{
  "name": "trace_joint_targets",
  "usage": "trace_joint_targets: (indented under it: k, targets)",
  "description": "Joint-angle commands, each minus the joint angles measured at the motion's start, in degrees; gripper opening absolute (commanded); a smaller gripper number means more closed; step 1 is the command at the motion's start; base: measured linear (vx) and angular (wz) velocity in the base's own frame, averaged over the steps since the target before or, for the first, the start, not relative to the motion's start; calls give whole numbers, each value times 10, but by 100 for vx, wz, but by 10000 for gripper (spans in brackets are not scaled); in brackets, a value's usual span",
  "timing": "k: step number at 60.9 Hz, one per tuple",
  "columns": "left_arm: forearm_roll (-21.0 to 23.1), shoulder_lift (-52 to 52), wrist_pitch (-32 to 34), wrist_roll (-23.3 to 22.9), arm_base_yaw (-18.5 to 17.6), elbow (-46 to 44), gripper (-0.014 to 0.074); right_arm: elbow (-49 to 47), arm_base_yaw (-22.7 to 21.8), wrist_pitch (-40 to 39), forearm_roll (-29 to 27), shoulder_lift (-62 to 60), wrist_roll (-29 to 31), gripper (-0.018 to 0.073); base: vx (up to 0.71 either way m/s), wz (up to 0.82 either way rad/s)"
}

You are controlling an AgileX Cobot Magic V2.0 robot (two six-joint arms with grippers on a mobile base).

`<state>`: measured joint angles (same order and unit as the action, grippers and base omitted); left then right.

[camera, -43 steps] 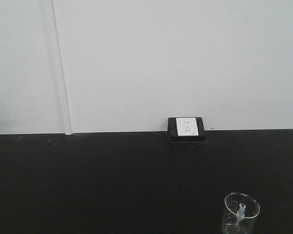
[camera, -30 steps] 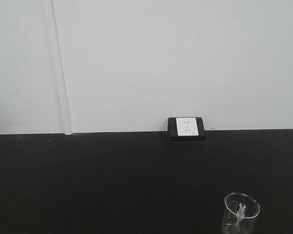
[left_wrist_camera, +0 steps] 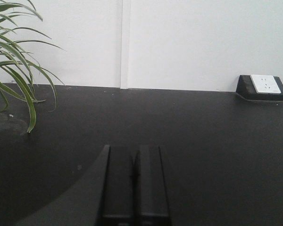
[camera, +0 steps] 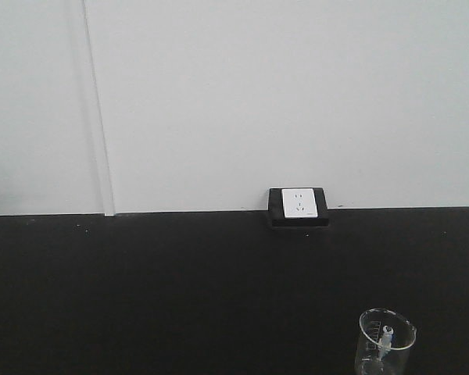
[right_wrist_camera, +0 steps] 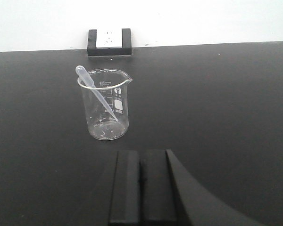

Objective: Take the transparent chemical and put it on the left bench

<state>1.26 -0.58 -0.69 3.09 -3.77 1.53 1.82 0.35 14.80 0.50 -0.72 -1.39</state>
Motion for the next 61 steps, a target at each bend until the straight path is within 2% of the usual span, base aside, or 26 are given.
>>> trace_joint_targets:
  k: [1, 15, 22, 36, 39, 42, 49, 55, 61]
  targets:
    - [0, -11, 45, -4, -1, 9, -3, 4, 1, -49, 3, -5, 5, -7, 0, 0]
    - [0, -11, 45, -4, -1, 9, -3, 4, 1, -76, 8, -5, 5, -7, 0, 0]
    - [0, -11, 45, -4, -1, 9, -3, 3, 1, -160, 7, -5, -1, -7, 0, 0]
    - [0, -11, 45, -4, -1, 9, -3, -3, 0, -408, 6, -5, 31, -6, 0, 0]
    - [0, -11, 45, -4, -1, 9, -3, -21, 0, -420, 2, -2, 28, -6, 0, 0]
    - [0, -11, 45, -4, -1, 9, -3, -56, 0, -400, -2, 9, 23, -6, 0, 0]
    - [0, -11, 45, -4, -1, 9, -3, -169, 0, -274, -9, 69, 32, -4, 0, 0]
    - [0, -11, 45, -4, -1, 9, -3, -254, 0, -156, -5, 155, 34, -1, 0, 0]
    - [0, -11, 45, -4, -1, 9, -3, -318, 0, -84, -5, 256, 34, 0, 0, 0]
